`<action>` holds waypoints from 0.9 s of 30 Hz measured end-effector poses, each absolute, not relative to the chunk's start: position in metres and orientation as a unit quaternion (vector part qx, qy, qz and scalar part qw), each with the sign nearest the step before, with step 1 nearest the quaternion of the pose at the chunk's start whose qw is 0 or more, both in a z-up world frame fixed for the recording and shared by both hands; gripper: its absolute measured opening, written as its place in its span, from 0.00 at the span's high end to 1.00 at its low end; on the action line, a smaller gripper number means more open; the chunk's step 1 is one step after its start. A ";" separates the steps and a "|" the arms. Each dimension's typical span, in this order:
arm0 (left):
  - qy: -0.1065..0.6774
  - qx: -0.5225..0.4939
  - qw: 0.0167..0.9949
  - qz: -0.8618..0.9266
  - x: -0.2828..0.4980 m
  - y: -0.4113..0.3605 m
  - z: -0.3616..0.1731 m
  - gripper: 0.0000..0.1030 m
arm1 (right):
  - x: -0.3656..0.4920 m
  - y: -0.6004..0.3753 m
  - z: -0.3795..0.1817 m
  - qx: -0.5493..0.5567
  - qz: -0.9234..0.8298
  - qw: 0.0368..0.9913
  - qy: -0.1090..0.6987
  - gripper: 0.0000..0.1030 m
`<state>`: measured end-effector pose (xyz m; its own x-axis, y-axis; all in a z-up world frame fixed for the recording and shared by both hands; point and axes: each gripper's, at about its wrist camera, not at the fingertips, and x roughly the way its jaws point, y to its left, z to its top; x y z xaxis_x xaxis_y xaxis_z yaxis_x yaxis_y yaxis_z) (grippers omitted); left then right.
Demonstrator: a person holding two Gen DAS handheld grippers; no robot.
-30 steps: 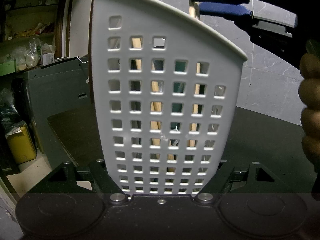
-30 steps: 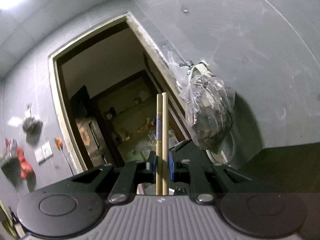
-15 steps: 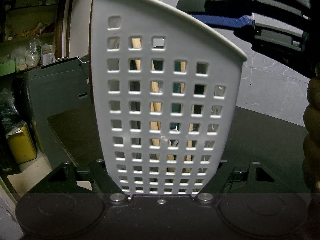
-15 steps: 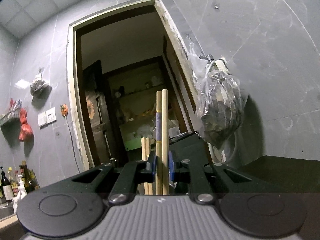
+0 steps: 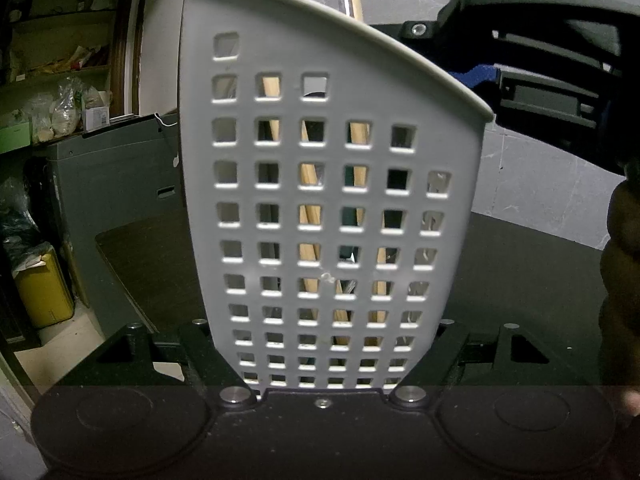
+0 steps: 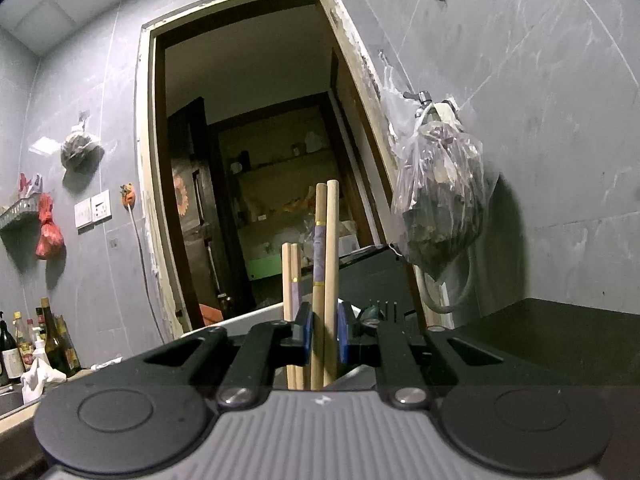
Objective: Organize utensils
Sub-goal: 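Lower the chopsticks into the caddy with the right gripper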
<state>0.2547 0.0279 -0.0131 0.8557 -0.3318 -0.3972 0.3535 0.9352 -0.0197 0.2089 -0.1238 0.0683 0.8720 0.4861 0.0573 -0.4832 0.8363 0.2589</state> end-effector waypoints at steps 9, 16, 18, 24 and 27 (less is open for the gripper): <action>0.202 0.027 0.963 -0.178 0.255 0.028 -0.013 0.24 | 0.211 -0.122 0.065 0.130 0.257 0.958 0.017 0.85; 0.201 0.027 0.963 -0.178 0.255 0.028 -0.013 0.24 | 0.213 -0.121 0.063 0.125 0.260 0.957 0.024 0.85; 0.201 0.027 0.963 -0.178 0.255 0.028 -0.013 0.24 | 0.213 -0.121 0.063 0.125 0.261 0.957 0.026 0.84; 0.201 0.027 0.963 -0.178 0.255 0.028 -0.013 0.24 | 0.213 -0.122 0.063 0.124 0.262 0.957 0.025 0.84; 0.201 0.027 0.963 -0.177 0.255 0.028 -0.013 0.24 | 0.212 -0.123 0.064 0.125 0.264 0.956 0.024 0.81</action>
